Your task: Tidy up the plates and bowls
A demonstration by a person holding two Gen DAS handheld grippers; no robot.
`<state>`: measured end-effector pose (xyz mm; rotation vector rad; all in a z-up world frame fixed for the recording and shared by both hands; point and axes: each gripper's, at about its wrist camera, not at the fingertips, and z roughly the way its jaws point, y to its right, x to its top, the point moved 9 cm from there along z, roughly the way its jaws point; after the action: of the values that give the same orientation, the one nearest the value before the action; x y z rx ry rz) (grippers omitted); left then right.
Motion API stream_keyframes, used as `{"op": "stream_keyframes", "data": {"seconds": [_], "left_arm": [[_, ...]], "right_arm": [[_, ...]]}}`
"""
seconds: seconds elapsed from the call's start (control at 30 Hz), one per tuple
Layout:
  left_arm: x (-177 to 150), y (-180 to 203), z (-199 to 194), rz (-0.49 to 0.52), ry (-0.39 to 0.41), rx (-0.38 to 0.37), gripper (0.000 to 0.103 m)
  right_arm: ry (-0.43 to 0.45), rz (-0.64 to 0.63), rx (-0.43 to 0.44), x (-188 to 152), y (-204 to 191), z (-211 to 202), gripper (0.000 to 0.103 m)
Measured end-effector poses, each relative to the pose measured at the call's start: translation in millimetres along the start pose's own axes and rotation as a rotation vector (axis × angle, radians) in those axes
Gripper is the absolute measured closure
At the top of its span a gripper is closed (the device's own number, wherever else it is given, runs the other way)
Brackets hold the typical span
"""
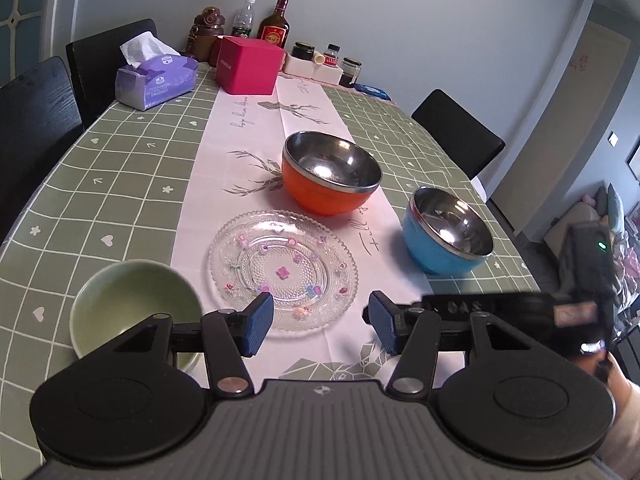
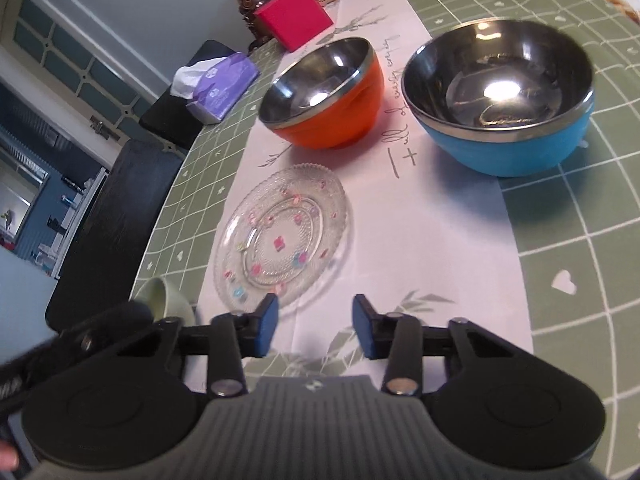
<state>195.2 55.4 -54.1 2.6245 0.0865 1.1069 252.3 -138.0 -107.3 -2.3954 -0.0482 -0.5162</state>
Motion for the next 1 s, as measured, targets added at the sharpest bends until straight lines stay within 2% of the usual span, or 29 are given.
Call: {"op": "stream_keyframes", "data": {"seconds": [0.2, 0.33, 0.47, 0.5, 0.67, 0.9, 0.93, 1.0], "left_arm": [[-4, -2, 7, -0.005, -0.019, 0.004, 0.039], [-6, -3, 10, -0.005, -0.028, 0.010, 0.039], [-7, -4, 12, -0.010, -0.034, 0.015, 0.039], [-8, -4, 12, -0.009, -0.036, 0.015, 0.039], [-11, -3, 13, 0.004, -0.044, 0.019, 0.039], [-18, 0, 21, 0.010, -0.063, 0.025, 0.039], [-20, 0, 24, 0.004, -0.070, 0.026, 0.041], [-26, 0, 31, -0.014, -0.091, 0.022, 0.055]], "right_arm": [[-0.023, 0.124, 0.044, 4, 8, 20, 0.075], [-0.036, 0.171, 0.062, 5, 10, 28, 0.086], [-0.034, 0.221, 0.085, 6, 14, 32, 0.092], [-0.033, 0.225, 0.091, 7, 13, 32, 0.096], [-0.007, 0.179, 0.028, 10, 15, 20, 0.099], [-0.012, 0.104, -0.077, 4, 40, -17, 0.101], [-0.014, 0.097, -0.088, 2, 44, -23, 0.101], [-0.021, 0.082, -0.107, -3, 53, -36, 0.101]]}}
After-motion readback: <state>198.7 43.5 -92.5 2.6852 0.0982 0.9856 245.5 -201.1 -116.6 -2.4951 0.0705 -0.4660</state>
